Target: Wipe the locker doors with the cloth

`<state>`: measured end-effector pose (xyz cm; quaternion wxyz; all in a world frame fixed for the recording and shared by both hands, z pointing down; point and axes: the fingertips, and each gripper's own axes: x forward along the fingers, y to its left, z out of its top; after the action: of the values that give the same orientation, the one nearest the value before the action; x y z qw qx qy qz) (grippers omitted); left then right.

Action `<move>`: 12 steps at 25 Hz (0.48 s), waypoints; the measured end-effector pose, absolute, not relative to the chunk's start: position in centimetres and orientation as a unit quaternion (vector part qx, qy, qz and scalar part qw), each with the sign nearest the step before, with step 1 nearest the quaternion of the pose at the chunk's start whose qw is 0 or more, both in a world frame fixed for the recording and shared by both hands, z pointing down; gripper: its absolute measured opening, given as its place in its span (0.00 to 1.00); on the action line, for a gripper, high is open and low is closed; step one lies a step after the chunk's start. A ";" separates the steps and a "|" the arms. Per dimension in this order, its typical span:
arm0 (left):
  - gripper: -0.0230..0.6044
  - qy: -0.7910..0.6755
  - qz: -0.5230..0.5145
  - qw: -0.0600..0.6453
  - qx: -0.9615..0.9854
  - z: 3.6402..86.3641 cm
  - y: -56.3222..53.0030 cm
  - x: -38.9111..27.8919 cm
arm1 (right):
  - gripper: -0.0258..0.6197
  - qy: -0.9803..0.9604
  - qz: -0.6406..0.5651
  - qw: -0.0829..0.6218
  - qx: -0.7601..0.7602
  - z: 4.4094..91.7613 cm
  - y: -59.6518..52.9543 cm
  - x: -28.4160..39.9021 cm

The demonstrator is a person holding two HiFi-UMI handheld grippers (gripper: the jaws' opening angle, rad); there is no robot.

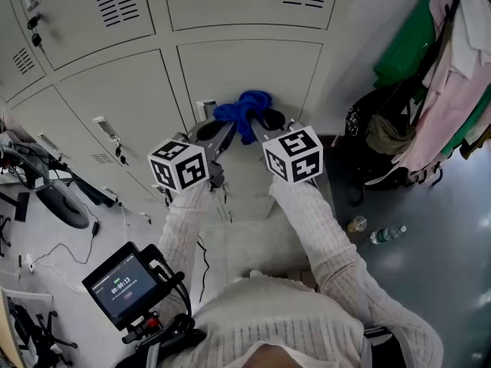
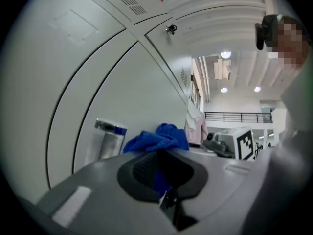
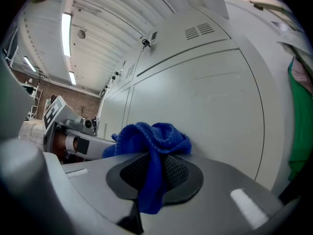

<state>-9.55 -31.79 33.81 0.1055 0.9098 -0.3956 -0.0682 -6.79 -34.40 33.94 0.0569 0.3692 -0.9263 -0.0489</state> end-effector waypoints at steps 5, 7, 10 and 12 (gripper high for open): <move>0.05 -0.401 -0.048 0.148 0.903 37.7 -31.8 -9.2 | 0.12 -0.925 -0.014 0.090 0.368 38.1 -34.7 -6.5; 0.05 -0.400 -0.038 0.166 0.900 39.5 -31.7 -9.1 | 0.12 -0.924 -0.001 0.106 0.368 39.9 -34.8 -6.5; 0.05 -0.401 -0.029 0.192 0.895 41.9 -31.4 -9.0 | 0.12 -0.921 0.014 0.128 0.368 42.4 -34.8 -6.6; 0.05 -0.401 -0.023 0.208 0.892 43.4 -31.3 -9.0 | 0.12 -0.919 0.026 0.141 0.368 43.9 -34.9 -6.7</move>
<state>-8.99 -31.25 43.43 0.2081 0.8916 -0.4015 -0.0230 -6.70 -34.86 43.94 0.1415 0.3677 -0.9188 0.0258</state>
